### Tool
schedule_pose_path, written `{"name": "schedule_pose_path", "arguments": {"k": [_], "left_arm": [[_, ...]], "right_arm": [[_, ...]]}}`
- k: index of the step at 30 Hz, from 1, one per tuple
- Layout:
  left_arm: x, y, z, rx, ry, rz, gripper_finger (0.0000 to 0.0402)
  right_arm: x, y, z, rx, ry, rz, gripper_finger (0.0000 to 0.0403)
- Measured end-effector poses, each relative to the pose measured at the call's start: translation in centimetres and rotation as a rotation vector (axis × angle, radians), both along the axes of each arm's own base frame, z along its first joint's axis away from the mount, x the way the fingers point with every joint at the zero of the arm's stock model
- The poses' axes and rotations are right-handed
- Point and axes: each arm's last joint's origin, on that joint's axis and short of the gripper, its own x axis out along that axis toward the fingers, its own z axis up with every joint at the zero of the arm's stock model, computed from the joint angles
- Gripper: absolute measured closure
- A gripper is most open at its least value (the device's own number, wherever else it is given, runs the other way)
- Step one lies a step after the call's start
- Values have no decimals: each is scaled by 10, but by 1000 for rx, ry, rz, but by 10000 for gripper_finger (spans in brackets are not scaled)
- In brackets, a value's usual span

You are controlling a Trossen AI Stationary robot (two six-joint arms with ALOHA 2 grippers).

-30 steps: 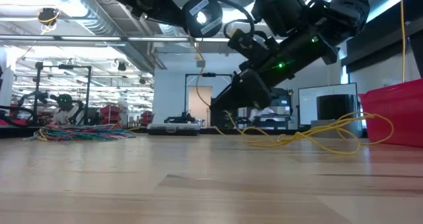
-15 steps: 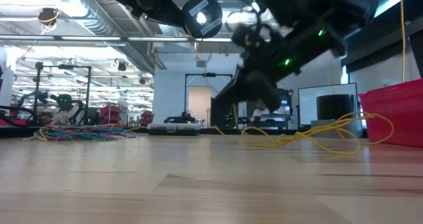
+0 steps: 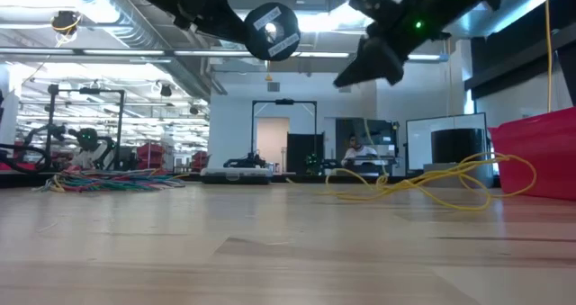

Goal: Coil cords
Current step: Coil the yellow wire onto the black spool

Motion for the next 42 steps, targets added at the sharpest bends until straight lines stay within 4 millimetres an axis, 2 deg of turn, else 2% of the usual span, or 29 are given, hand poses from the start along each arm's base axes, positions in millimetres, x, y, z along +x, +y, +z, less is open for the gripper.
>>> {"name": "schedule_pose_path", "arguments": {"k": [7, 11, 15, 21, 26, 34, 38, 42], "left_arm": [[0, 4, -2, -12, 15, 13, 402], [5, 14, -9, -38, 23, 71, 402], [13, 24, -13, -66, -18, 136, 402], [27, 33, -19, -61, -103, 217, 402], [35, 37, -21, -71, -161, 246, 402], [39, 37, -9, -74, -268, 218, 402], [41, 35, -6, -91, -292, 144, 402], [40, 35, -12, -75, -223, 143, 402]], "right_arm": [[-17, -4, 28, 51, -106, -24, 397], [-21, -2, 41, 201, -225, 27, 399], [-13, 3, 44, 361, -329, 138, 397], [9, 8, 32, 472, -413, 225, 399], [30, 11, 11, 500, -440, 261, 398], [46, 13, -19, 530, -417, 263, 397], [48, 13, -23, 528, -411, 261, 398], [44, 13, -12, 520, -439, 270, 397]]}}
